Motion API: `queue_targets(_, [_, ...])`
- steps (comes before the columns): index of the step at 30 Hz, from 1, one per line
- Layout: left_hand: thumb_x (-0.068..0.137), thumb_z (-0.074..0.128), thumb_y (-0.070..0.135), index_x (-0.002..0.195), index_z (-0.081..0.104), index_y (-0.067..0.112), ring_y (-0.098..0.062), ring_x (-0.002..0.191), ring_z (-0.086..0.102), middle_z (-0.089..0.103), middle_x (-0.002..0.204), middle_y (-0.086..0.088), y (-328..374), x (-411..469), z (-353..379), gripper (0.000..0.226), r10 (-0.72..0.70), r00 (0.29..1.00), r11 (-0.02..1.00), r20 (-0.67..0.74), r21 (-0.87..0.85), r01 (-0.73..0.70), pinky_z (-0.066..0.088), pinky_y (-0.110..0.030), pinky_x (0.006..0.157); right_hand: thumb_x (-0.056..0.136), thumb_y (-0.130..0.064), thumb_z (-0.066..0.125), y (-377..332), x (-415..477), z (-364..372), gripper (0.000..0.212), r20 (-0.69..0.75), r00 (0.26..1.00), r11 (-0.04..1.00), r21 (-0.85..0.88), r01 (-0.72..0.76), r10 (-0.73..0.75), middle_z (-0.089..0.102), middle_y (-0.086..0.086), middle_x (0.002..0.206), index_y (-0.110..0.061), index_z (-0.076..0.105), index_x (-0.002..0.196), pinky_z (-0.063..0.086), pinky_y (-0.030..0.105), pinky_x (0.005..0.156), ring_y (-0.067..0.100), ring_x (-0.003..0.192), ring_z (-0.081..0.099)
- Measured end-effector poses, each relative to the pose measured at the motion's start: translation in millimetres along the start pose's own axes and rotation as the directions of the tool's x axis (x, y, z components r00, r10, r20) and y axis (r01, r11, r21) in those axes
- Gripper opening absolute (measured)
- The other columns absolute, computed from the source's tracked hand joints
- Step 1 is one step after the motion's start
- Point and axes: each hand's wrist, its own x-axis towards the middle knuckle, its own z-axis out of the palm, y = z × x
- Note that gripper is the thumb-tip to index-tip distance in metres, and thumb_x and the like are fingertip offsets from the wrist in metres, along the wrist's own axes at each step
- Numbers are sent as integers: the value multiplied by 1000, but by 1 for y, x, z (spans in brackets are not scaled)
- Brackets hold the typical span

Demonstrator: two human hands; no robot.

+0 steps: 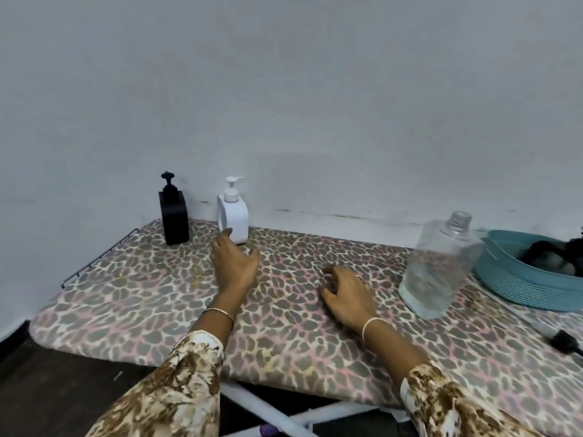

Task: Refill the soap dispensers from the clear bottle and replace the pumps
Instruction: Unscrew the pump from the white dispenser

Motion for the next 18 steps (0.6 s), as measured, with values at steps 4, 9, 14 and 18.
queue_targets(4, [75,79,26,137,36,1,-36,127,42,45,136,-19,-1,41,5,80,-29,999,1000,-36,-2,29,40,-44,102,94,-41,50,1,25,11,45,5,1000,997,-80,18,-18,53,1,135,-20,48,134,39,41,104,20,123,50])
queue_targets(9, [68,86,30,145,27,1,-33,134,38,40,144,-17,-4,75,20,101,-39,999,999,-10,-36,39,36,-43,109,99,-47,34,8,40,21,51,29,996,970,-226,89,-85,38,-2,150,-21,38,143,25,38,114,18,140,31])
queue_targets(14, [63,87,33,142,33,10,-32,127,47,49,139,-11,-11,91,31,99,-86,996,994,10,-67,87,44,-45,102,98,-51,32,13,44,26,57,47,995,970,-225,97,-88,31,-2,155,-21,34,146,21,38,117,17,144,23])
queue_targets(18, [65,80,22,126,53,17,-30,103,62,65,116,-7,-9,85,35,66,-90,996,988,-6,-127,89,53,-40,87,98,-51,33,13,43,26,57,46,995,972,-216,98,-90,31,-2,155,-21,34,146,20,39,117,17,144,23])
